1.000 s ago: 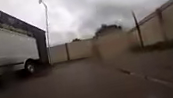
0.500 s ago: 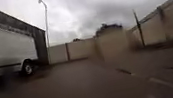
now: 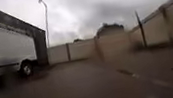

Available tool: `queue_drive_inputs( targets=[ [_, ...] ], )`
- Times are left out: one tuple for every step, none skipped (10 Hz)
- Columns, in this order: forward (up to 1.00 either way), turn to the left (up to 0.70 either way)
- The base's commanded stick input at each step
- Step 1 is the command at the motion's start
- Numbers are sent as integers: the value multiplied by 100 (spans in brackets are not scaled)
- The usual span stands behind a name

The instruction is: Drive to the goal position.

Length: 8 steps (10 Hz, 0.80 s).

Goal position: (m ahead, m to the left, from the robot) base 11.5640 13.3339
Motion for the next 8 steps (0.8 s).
queue_drive_inputs(
  targets=[
    [50, 2],
    [50, 2],
    [50, 2],
    [50, 2],
    [50, 2],
    [50, 2],
    [50, 2],
    [50, 2]
  ],
)
